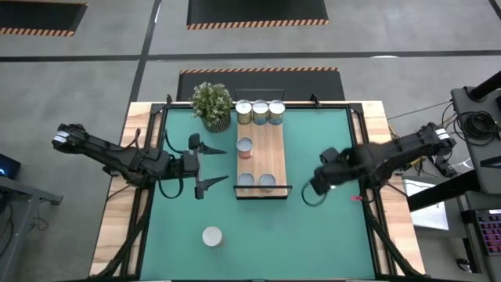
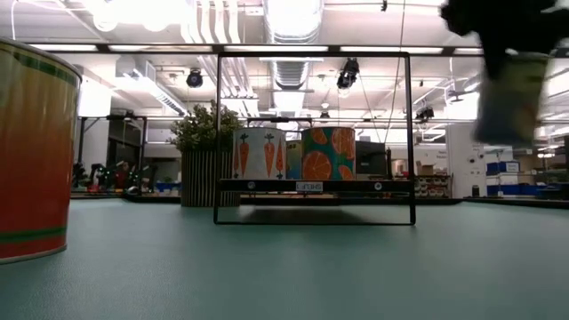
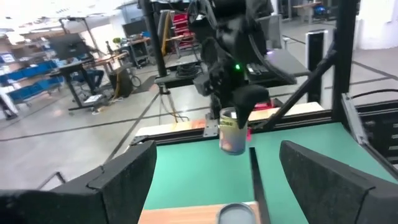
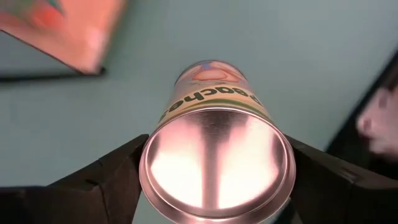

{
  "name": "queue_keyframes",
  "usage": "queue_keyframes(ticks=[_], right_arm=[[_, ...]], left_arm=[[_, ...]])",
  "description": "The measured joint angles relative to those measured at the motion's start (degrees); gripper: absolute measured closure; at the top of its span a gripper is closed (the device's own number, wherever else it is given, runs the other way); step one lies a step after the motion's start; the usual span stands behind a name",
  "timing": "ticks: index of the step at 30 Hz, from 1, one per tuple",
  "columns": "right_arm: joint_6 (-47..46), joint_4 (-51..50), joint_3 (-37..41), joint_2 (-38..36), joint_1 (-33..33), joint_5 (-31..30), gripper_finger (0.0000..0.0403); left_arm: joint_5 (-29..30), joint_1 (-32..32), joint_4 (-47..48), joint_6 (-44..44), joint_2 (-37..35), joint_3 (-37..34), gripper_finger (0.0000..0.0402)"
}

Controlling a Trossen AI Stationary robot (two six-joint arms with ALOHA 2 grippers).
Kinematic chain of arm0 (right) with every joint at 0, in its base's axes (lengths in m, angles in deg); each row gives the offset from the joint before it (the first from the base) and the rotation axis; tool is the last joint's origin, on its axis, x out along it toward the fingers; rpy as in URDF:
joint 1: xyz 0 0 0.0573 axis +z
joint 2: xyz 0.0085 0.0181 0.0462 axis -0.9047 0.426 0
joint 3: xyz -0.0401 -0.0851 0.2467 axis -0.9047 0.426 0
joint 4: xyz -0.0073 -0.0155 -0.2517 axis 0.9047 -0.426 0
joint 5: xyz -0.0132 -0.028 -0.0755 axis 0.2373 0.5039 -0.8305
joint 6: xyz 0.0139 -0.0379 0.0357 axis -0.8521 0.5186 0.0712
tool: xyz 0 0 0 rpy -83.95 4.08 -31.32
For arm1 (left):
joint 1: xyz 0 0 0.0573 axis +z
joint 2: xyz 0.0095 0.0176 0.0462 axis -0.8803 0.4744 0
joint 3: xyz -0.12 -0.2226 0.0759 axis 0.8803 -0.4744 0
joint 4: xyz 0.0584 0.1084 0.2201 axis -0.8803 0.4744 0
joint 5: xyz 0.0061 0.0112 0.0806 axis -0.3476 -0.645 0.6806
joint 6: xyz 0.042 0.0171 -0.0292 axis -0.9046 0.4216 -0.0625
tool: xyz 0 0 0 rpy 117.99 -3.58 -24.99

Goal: Pick and place cans onto a shelf
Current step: Put the canned peaches on the shelf

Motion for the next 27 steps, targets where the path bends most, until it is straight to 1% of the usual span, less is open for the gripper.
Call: queue_keyframes(ticks=[2,5,8,12,14,19,23,27], right_arm=[[5.02,0.08,-3.15,0.02,-3.46,-1.46,0.0096],[11.83,0.4,-7.53,0.06,-8.27,-3.65,0.0092],[17.47,0.89,-10.81,0.09,-12.73,-3.76,0.0088],[22.46,2.4,-13.46,0.11,-17.28,-3.65,0.0093],[24.55,3.76,-14.6,0.11,-18.82,-3.53,0.0094],[28.64,7.14,-17.45,1.22,-21.7,-2.66,0.009],[33.03,7.71,-20.62,5.16,-23.51,-0.24,0.0092],[38.58,5.77,-25.14,10.2,-25.2,1.87,0.0091]], left_arm=[[1.9,-0.29,0.07,-0.26,-0.88,0.02,0.0079],[2.55,-0.96,2.02,-0.61,-3.82,-0.14,0.0079],[2.52,-1.01,1.31,-0.99,-6.9,-2.25,0.008],[2.58,-0.94,-1.69,-4.03,-10.88,-6.08,0.008],[2.58,-0.94,-3.11,-4.97,-12.91,-7.31,0.008],[2.57,-0.94,-2.86,-5.12,-16.34,-8.17,0.0079],[2.58,-0.94,-2.82,-5.56,-17.78,-8.78,0.008],[2.57,-0.94,-2.89,-5.7,-18.19,-8.88,0.008]])
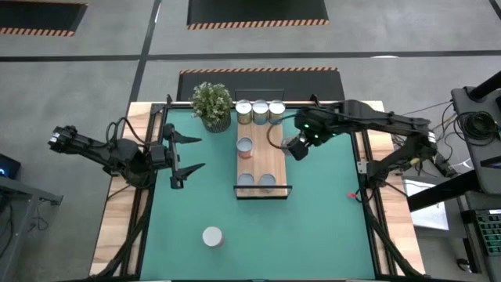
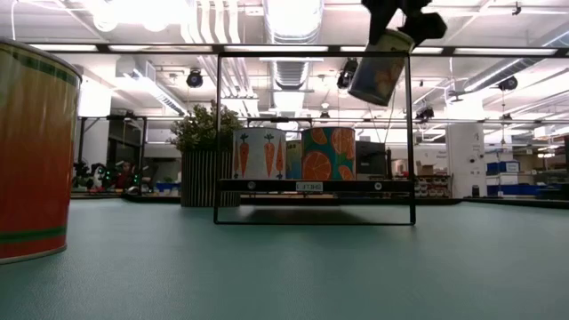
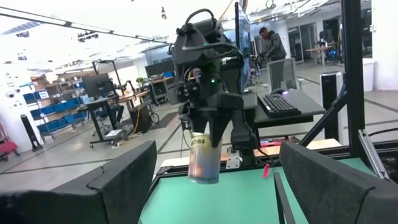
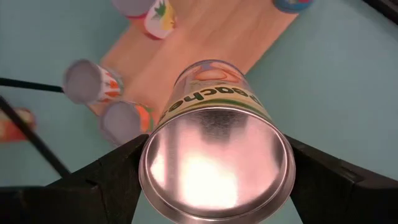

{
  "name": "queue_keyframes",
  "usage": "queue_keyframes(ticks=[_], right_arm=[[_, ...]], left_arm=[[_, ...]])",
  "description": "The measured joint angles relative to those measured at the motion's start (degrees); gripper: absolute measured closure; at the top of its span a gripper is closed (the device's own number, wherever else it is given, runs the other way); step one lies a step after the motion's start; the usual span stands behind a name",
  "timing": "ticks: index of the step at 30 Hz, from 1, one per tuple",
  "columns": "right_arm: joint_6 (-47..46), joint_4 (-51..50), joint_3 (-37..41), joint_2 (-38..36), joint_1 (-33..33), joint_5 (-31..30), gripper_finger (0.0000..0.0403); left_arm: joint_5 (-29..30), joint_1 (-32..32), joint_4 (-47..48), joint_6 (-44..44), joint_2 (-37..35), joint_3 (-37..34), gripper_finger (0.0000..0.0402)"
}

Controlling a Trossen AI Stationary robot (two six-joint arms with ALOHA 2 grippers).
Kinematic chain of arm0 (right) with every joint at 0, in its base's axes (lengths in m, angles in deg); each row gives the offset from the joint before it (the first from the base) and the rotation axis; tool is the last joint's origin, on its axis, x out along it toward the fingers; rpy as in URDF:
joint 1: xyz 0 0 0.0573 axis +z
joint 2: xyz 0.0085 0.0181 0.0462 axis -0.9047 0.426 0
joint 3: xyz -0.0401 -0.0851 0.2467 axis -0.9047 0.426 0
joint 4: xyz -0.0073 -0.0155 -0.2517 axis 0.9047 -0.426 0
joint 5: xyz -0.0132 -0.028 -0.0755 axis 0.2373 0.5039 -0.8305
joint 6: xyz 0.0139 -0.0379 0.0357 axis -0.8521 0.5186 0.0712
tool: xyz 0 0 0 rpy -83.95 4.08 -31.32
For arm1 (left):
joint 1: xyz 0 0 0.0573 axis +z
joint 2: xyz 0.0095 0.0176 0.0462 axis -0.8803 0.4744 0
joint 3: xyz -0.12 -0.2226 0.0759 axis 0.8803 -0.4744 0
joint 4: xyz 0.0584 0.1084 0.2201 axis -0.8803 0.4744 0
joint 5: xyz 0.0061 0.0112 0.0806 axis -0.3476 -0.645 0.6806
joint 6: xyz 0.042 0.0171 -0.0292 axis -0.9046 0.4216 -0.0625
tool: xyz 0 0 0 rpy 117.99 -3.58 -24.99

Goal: Pick and place cans onto a shelf
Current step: Put the canned peaches on the shelf

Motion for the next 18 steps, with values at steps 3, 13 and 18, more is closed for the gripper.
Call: queue_keyframes(ticks=[3,13,18], right_arm=[[3.03,-2.69,-4.03,3.84,-0.95,0.12,0.0088],[12.71,-6.38,-14.89,14.94,-3.84,0.18,0.0086],[17.9,-7.59,-18.58,20.74,-6.61,1.74,0.0087]], left_arm=[[0.0,0.0,0.16,-0.14,0.11,0.04,0.008],[0.0,0.0,0.38,-0.17,0.68,0.48,0.0079],[0.0,0.0,0.36,-0.1,0.72,0.48,0.0079]])
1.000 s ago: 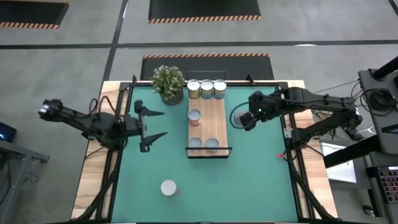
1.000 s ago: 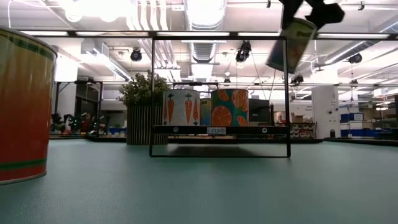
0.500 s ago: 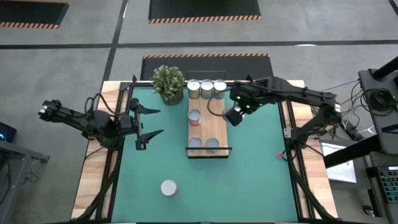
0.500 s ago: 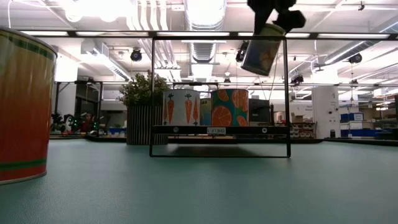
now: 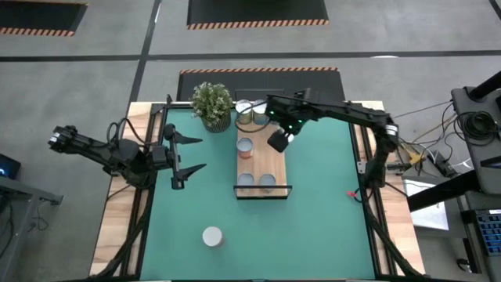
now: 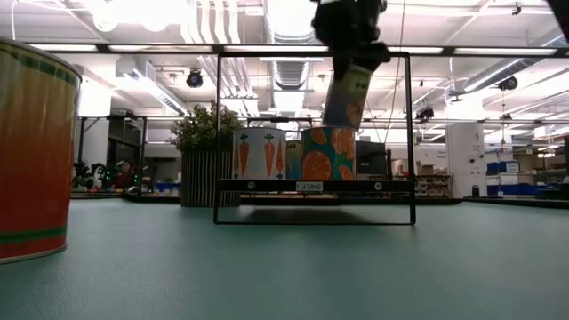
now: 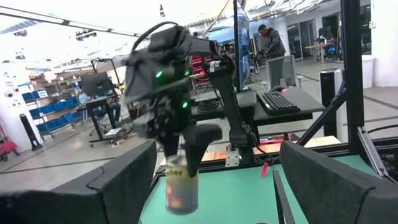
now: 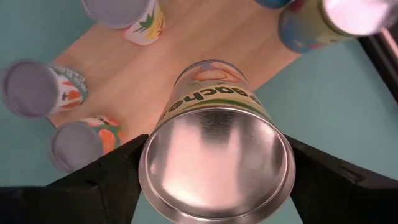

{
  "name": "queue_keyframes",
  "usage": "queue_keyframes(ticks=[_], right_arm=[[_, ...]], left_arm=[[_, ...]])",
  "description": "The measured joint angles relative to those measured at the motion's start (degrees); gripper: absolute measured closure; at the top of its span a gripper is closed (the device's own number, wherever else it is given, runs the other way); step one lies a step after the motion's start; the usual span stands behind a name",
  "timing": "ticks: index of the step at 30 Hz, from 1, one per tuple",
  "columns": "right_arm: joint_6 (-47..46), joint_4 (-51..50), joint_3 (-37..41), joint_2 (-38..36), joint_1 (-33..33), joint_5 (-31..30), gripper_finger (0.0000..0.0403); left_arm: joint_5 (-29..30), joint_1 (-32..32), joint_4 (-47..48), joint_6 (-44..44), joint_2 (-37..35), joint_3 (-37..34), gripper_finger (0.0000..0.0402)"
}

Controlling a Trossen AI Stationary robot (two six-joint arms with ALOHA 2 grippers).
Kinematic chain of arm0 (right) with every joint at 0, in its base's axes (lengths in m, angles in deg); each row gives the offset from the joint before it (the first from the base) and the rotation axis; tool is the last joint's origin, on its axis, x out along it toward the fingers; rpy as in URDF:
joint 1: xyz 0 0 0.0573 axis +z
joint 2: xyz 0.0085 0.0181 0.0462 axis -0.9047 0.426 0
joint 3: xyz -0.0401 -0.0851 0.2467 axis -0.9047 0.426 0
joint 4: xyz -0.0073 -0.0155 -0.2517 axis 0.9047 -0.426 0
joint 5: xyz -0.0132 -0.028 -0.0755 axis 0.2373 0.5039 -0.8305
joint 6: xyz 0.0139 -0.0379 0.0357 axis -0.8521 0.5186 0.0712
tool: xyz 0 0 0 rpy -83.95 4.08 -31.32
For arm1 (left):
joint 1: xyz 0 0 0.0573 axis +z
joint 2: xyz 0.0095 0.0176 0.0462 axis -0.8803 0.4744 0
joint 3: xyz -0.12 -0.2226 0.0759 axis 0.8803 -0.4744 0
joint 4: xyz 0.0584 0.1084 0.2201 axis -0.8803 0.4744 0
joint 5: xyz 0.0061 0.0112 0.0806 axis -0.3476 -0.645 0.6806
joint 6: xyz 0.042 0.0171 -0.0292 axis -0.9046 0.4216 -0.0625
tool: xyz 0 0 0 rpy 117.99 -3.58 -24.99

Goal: Pick and place cans onto a shelf
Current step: Put the canned peaches on the shelf

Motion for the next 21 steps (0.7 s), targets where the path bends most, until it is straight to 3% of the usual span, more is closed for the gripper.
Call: queue_keyframes(ticks=[13,21], right_arm=[[8.76,-0.19,-1.85,12.21,-5.95,0.84,0.0086],[10.93,-0.28,-1.96,15.57,-6.76,0.99,0.0083]], left_arm=[[0.0,0.0,0.21,0.09,0.23,0.0,0.0079],[0.0,0.0,0.2,0.12,0.59,0.0,0.008]])
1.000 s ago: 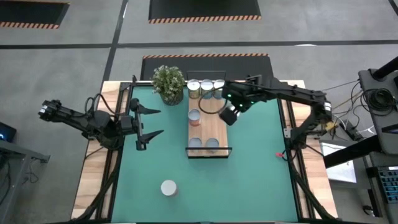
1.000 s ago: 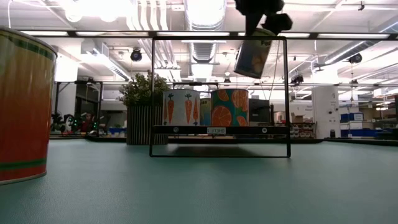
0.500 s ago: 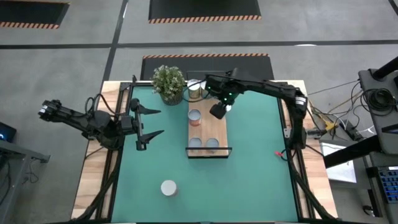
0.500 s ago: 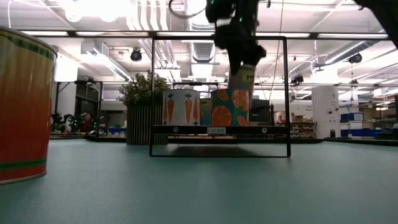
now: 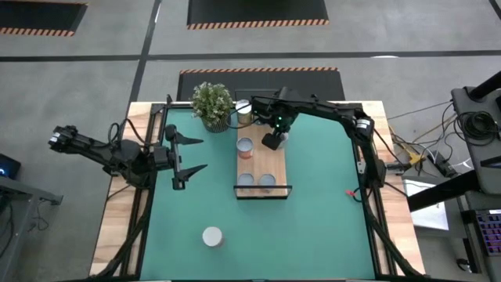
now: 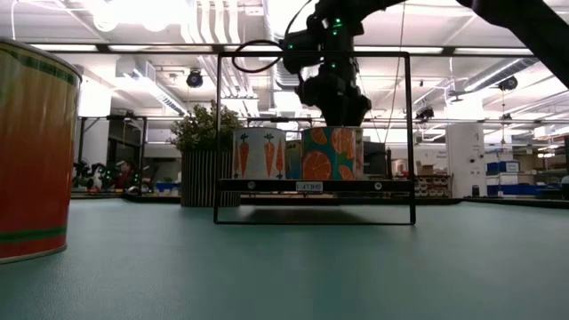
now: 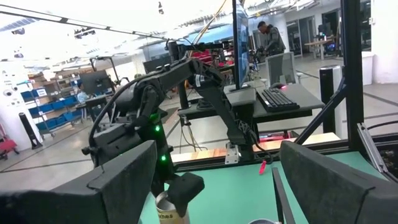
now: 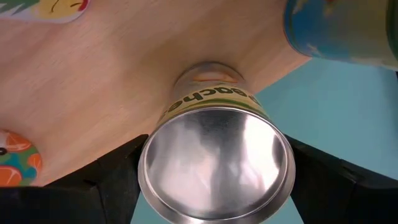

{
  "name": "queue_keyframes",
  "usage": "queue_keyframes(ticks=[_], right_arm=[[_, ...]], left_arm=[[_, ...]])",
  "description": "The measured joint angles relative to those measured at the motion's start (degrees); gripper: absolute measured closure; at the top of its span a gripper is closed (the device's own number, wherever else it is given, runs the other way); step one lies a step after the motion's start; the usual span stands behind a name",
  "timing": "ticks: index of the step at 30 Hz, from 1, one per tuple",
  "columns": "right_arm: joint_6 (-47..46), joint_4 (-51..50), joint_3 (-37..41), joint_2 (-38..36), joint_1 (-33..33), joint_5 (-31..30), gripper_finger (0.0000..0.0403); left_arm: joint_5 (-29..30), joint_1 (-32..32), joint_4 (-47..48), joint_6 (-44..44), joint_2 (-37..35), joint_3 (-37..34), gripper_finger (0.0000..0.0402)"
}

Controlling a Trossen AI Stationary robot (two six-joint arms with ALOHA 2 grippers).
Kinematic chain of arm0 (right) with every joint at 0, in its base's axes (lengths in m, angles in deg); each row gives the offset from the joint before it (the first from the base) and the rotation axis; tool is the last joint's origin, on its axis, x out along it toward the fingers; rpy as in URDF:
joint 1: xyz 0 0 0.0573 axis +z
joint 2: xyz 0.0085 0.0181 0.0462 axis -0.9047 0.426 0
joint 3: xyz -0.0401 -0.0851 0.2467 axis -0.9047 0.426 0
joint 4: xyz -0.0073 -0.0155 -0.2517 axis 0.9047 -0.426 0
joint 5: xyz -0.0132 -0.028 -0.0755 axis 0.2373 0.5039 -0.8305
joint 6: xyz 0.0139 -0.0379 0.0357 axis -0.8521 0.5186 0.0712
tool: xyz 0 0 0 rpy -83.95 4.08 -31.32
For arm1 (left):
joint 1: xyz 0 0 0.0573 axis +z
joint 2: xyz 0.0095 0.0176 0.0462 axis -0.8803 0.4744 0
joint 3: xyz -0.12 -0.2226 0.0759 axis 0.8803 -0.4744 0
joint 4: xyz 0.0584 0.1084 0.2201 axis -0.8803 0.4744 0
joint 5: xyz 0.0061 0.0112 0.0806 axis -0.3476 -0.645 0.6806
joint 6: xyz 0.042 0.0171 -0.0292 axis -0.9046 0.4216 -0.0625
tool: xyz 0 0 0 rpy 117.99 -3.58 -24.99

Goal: Pick and place cans onto a shelf
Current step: Put the canned peaches on the shelf

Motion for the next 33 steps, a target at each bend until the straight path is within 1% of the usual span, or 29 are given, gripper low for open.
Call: queue_keyframes(ticks=[7,14,19,28,33], right_arm=[[-0.74,0.19,0.13,-0.95,-0.05,0.64,0.0088],[-1.52,0.26,0.15,-1.51,-0.09,0.9,0.0084],[-1.61,2.1,0.15,-1.51,-0.09,0.9,0.0085],[-1.6,5.11,0.17,-1.51,-0.09,0.89,0.0052],[-2.11,6.06,0.17,-1.51,-0.09,0.88,0.0051]], left_arm=[[0.0,0.0,0.0,0.0,0.14,0.0,0.0079],[0.0,0.02,-0.33,-0.11,0.26,0.0,0.008],[0.0,0.02,-0.85,-0.64,0.33,0.0,0.008],[-0.02,0.02,-0.98,-0.91,0.28,0.0,0.008],[-0.02,0.02,-1.0,-0.91,0.26,0.0,0.008]])
